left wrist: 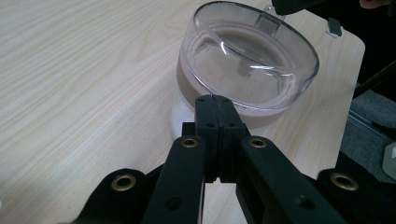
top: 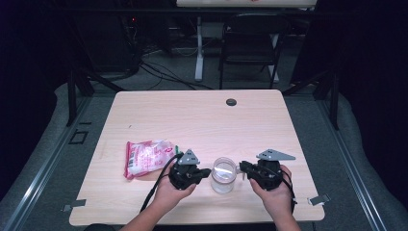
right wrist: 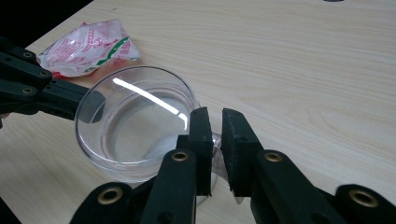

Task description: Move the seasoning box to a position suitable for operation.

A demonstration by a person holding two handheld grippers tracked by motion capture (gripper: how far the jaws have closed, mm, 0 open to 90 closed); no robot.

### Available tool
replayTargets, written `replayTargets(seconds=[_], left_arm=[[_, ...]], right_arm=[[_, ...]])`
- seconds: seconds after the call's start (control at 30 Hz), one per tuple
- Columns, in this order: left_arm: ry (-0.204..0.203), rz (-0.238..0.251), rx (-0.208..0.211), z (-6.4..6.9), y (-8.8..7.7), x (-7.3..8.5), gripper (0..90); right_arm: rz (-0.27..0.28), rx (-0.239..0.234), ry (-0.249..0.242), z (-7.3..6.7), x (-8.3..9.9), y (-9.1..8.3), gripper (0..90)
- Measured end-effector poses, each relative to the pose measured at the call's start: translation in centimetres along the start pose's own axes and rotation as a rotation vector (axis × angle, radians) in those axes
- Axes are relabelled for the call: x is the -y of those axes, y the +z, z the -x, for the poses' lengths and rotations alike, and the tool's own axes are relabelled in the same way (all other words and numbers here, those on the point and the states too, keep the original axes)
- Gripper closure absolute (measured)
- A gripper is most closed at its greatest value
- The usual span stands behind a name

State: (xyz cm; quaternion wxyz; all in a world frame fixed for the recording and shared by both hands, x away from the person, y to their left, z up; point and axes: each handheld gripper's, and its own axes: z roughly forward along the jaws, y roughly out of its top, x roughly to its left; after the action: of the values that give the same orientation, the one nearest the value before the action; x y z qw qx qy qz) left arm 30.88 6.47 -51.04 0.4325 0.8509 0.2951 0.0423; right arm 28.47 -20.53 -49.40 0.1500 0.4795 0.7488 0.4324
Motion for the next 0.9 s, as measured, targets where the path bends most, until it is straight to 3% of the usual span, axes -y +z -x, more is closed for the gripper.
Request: replayTargets(seconds=[0.27, 0.53, 0.9], left_arm=[[-0.008, 0.017, 0.024, 0.02, -0.39, -0.27, 90.0], [0.003, 0.013, 0.004, 0.04, -0.29, -0.25, 90.0], [0.018, -0.033, -0.009, -0.25, 0.49, 0.26, 90.0]], right_arm=[[0.006, -0.011, 0.01, 0.17, 0.08, 0.04, 81.3], [0.018, -0.014, 0.018, 0.18, 0.18, 0.11, 81.4], [0.018, -0.024, 0.021, 0.31, 0.2, 0.11, 81.3]])
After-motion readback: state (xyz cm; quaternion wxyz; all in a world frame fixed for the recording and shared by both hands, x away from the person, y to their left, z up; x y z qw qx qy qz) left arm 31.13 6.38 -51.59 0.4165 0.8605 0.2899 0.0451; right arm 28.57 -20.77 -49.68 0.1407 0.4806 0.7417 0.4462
